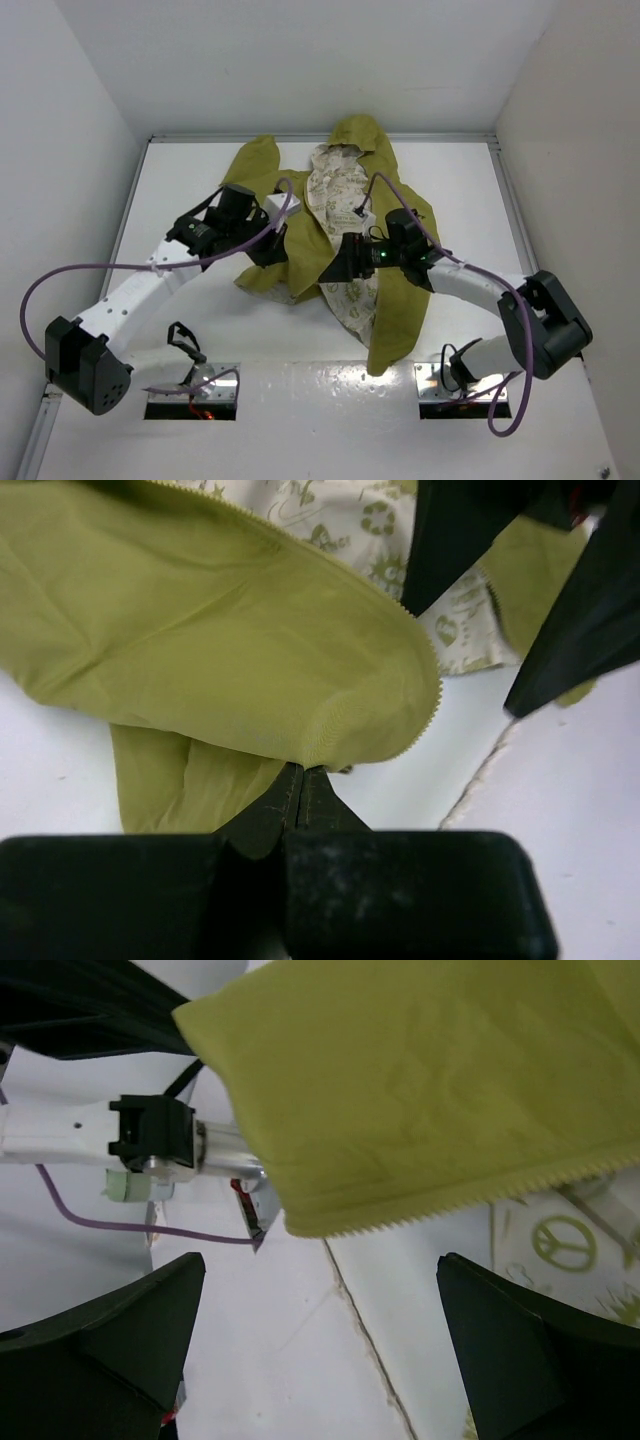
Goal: Zip up the jacket
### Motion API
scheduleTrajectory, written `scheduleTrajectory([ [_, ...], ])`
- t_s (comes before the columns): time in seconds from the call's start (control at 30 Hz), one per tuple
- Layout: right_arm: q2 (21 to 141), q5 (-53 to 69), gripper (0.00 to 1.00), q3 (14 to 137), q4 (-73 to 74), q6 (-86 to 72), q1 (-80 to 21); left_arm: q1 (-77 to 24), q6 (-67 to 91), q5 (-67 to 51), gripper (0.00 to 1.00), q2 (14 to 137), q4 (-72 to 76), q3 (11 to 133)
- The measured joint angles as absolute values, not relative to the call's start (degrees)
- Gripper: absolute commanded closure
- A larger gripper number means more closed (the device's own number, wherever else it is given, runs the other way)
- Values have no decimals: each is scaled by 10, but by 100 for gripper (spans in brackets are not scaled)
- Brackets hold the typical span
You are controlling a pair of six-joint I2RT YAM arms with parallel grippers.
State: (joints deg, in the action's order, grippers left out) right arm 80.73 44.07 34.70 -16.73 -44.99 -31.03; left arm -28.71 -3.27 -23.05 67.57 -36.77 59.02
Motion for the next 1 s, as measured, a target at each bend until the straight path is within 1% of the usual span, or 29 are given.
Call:
scheduleTrajectory([
  [0.23, 826, 442, 1, 369, -235, -462, -346, -235, 34, -326, 100, 707, -372, 625],
  [0.37, 835, 436, 1, 378, -247, -457, -365, -209, 65, -378, 100, 724, -375, 629],
  [0.43, 836, 425, 5, 378, -248, -453, -370, -196, 79, -401, 100, 733, -376, 633],
  [0.47, 837, 416, 9, 378, -248, -451, -372, -190, 86, -413, 100, 736, -376, 633],
  [0.5, 839, 406, 16, 379, -248, -449, -372, -182, 95, -428, 100, 738, -376, 634],
  [0.53, 843, 398, 19, 382, -248, -447, -372, -176, 103, -440, 100, 741, -376, 634],
  [0.6, 853, 386, 25, 393, -248, -448, -372, -162, 125, -469, 100, 745, -372, 634],
  [0.63, 858, 381, 25, 399, -248, -448, -372, -154, 134, -481, 100, 747, -368, 634],
  [0.7, 869, 376, 29, 416, -251, -448, -373, -137, 157, -509, 100, 752, -359, 634],
  [0.73, 874, 375, 34, 424, -251, -448, -373, -130, 167, -521, 100, 754, -353, 634],
  [0.8, 882, 373, 40, 437, -255, -447, -373, -117, 190, -545, 100, 757, -340, 633],
  [0.83, 884, 371, 48, 441, -257, -447, -373, -111, 201, -557, 100, 759, -330, 632],
  [0.9, 888, 371, 56, 447, -260, -448, -373, -104, 219, -574, 100, 761, -317, 628],
  [0.93, 890, 371, 56, 450, -262, -447, -373, -103, 229, -579, 100, 761, -311, 625],
  [0.97, 892, 373, 61, 452, -264, -448, -373, -99, 239, -589, 100, 761, -303, 621],
  [1.0, 893, 374, 64, 454, -267, -448, -373, -95, 246, -594, 100, 761, -299, 616],
])
